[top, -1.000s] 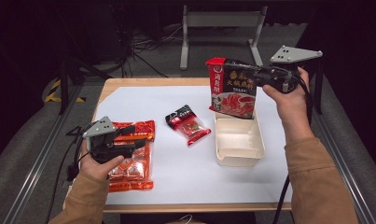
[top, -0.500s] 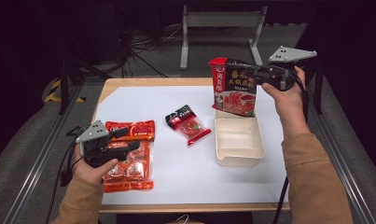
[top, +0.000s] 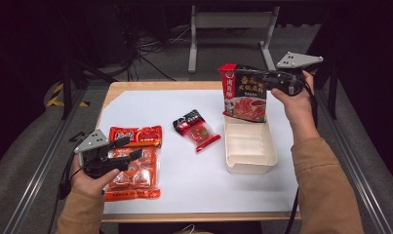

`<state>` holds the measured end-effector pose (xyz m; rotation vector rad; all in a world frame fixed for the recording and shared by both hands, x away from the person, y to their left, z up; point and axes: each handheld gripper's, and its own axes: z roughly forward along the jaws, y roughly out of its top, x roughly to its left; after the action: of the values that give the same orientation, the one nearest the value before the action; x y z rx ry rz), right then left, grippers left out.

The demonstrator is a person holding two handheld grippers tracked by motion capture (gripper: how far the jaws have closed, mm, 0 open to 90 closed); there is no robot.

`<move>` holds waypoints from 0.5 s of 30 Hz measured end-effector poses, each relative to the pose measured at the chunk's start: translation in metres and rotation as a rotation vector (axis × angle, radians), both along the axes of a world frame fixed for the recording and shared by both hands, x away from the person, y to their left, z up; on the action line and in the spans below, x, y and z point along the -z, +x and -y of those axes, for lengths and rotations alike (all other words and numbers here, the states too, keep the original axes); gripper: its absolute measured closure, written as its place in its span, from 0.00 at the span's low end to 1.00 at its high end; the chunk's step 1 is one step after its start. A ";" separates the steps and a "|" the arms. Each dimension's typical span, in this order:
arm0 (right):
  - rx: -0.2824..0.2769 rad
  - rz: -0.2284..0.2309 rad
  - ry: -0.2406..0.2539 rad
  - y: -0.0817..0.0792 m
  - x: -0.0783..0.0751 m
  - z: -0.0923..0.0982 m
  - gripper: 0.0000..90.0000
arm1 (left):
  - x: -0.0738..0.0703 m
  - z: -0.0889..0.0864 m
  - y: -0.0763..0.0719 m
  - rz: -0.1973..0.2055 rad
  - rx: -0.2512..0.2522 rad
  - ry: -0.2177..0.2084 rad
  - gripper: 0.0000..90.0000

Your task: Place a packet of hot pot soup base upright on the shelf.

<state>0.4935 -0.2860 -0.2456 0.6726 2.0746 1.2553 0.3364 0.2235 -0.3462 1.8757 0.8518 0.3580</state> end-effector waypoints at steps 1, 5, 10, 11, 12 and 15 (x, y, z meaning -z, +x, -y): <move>0.000 0.001 -0.001 0.001 0.001 0.000 0.85 | 0.000 0.000 0.000 0.001 0.000 0.000 0.39; -0.006 0.000 -0.020 0.003 0.005 0.000 0.85 | 0.001 0.000 0.000 -0.003 -0.002 0.002 0.39; -0.007 0.000 -0.038 0.004 0.011 0.001 0.85 | 0.002 0.001 0.000 -0.006 0.001 0.003 0.39; -0.008 -0.003 -0.035 0.004 0.012 0.002 0.85 | 0.002 0.002 0.001 -0.008 0.000 0.005 0.39; -0.010 -0.005 -0.034 0.005 0.014 0.003 0.85 | 0.002 0.002 0.001 -0.010 0.003 0.006 0.39; -0.010 -0.008 -0.034 0.005 0.018 0.004 0.85 | 0.002 0.002 0.001 -0.009 0.006 0.006 0.39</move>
<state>0.4984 -0.2899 -0.2639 0.6532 2.1038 1.2221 0.3378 0.2215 -0.3486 1.8862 0.8524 0.3485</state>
